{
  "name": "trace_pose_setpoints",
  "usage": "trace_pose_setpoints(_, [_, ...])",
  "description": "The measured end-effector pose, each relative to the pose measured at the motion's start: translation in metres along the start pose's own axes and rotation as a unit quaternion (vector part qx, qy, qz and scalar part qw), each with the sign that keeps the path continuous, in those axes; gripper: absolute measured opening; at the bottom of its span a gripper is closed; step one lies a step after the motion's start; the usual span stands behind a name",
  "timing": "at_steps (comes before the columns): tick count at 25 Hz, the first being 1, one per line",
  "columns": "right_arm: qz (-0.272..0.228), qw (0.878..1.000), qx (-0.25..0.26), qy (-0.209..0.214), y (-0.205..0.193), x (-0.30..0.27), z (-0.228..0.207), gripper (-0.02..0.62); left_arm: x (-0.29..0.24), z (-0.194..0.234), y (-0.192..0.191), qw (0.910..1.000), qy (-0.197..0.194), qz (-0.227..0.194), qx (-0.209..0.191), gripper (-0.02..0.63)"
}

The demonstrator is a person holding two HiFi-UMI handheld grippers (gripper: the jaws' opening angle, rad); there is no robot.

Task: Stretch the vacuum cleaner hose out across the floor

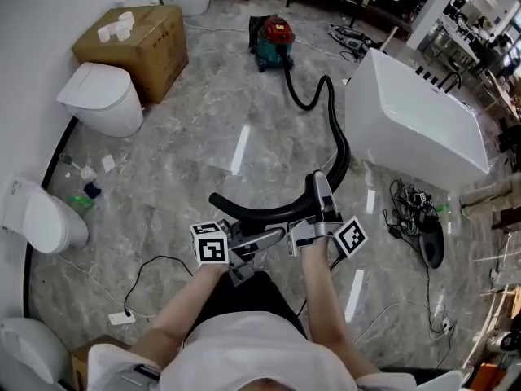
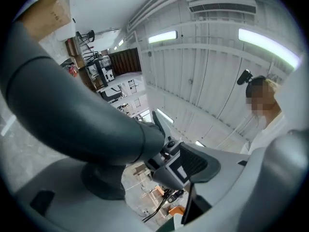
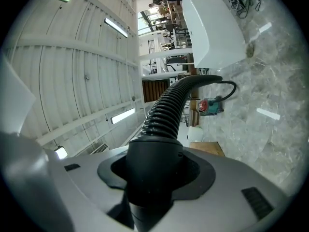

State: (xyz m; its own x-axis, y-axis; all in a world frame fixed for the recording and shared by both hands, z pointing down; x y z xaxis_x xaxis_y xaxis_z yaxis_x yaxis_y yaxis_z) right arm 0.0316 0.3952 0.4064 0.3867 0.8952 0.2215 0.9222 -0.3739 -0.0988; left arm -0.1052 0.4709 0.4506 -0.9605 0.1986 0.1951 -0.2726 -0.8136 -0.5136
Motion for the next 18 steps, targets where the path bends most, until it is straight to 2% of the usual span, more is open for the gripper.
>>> trace_pose_setpoints(5, [-0.005, 1.000, -0.010, 0.018, -0.005, 0.001, 0.002, 0.213, 0.000, -0.001, 0.022, 0.9941, -0.013, -0.097, 0.046, 0.337])
trace_pose_setpoints(9, [-0.012, 1.000, -0.006, 0.022, -0.009, 0.003, 0.003, 0.213, 0.000, 0.002, 0.028, 0.9871, 0.000, -0.151, 0.055, 0.337])
trace_pose_setpoints(16, [-0.021, 0.999, -0.005, 0.028, -0.013, 0.001, 0.005, 0.213, 0.012, 0.006, 0.055, 0.9619, 0.024, -0.264, 0.068, 0.336])
trace_pose_setpoints(17, [-0.021, 0.999, -0.009, 0.028, -0.015, 0.001, 0.003, 0.213, 0.015, 0.007, 0.058, 0.9588, 0.024, -0.274, 0.070, 0.328])
trace_pose_setpoints(18, [-0.022, 0.999, -0.014, 0.029, -0.017, 0.002, 0.002, 0.213, 0.018, 0.007, 0.060, 0.9568, 0.023, -0.281, 0.071, 0.259])
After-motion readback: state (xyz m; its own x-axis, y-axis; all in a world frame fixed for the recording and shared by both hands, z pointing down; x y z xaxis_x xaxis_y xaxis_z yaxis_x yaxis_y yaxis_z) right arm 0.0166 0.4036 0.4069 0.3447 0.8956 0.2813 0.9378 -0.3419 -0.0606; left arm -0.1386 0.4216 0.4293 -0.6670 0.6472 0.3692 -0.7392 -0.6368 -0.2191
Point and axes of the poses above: the fingertips, and each gripper's own axes: x backward along the fingers, z to its left, y out of its top, the point moved 4 cm from there along x, backward along the fingers, and after that the axes turned 7 degrees about z, right-handed, at the moved point
